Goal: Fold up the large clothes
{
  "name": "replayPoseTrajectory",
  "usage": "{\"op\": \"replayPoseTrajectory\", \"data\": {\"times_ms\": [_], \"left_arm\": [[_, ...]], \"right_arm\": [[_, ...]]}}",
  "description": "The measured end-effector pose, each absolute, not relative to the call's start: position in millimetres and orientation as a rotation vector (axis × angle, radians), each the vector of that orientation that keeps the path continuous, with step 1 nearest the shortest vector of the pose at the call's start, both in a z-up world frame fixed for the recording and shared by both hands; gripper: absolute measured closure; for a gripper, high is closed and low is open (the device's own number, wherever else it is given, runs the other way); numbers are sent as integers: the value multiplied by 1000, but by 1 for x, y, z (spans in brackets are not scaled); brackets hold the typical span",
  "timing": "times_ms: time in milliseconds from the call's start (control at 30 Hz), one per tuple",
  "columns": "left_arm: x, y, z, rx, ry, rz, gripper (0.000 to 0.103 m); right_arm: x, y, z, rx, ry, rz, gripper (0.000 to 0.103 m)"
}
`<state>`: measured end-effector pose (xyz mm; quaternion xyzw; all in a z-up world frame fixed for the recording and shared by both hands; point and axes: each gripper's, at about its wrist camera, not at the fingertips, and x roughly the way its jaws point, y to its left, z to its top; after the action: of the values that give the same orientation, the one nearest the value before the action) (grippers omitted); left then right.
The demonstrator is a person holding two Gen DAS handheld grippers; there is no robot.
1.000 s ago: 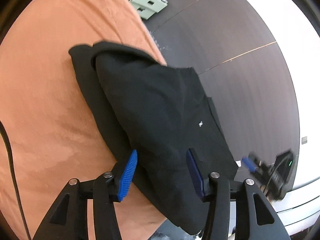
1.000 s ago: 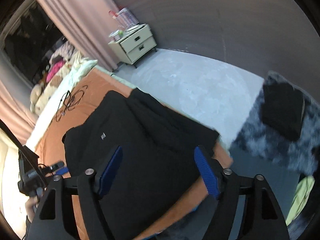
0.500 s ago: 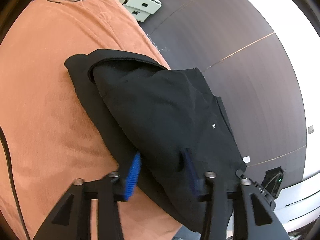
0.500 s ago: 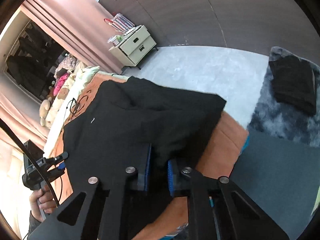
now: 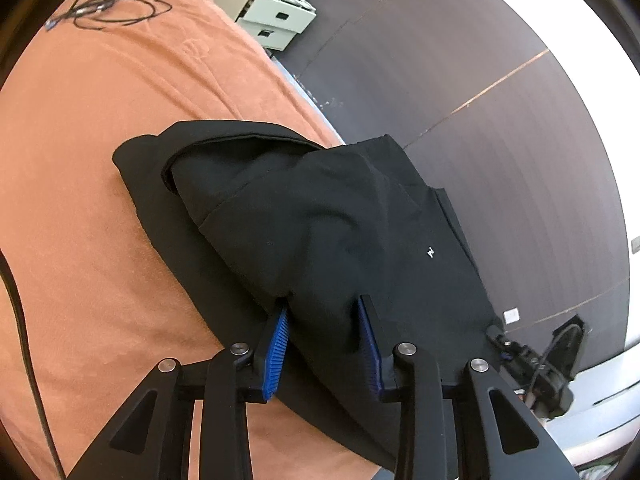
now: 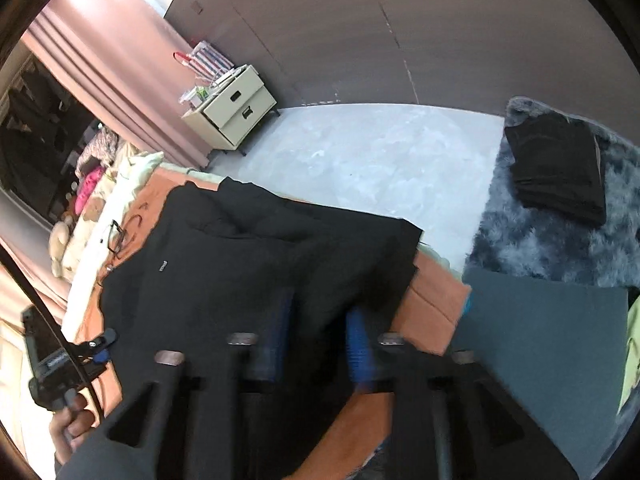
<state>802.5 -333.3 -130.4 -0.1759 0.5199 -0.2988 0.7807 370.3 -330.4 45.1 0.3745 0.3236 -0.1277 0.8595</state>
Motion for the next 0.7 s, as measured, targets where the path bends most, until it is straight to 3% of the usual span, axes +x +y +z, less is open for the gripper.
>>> {"op": "replayPoseTrajectory", "data": {"times_ms": [33, 67, 300, 333, 400, 433, 567, 700], "left_arm": [[802, -332, -131, -380, 1125, -646, 68], [802, -330, -132, -389, 1128, -645, 68], [799, -326, -134, -408, 1119, -634, 68], [800, -328, -135, -408, 1116, -633, 68], [798, -326, -135, -412, 1109, -636, 68], [797, -325, -136, -418, 1104, -638, 68], [796, -324, -139, -429, 1093, -648, 69], [799, -323, -138, -436, 1081, -635, 71]], "right_arm": [[363, -327, 39, 814, 659, -261, 20], [354, -330, 39, 841, 626, -256, 16], [349, -337, -26, 948, 680, -208, 17], [353, -340, -32, 962, 684, -199, 22], [363, -345, -37, 1008, 687, -138, 53], [370, -347, -34, 1013, 692, -134, 54], [383, -352, -17, 937, 695, -153, 80], [396, -353, -7, 892, 697, -180, 83]]}}
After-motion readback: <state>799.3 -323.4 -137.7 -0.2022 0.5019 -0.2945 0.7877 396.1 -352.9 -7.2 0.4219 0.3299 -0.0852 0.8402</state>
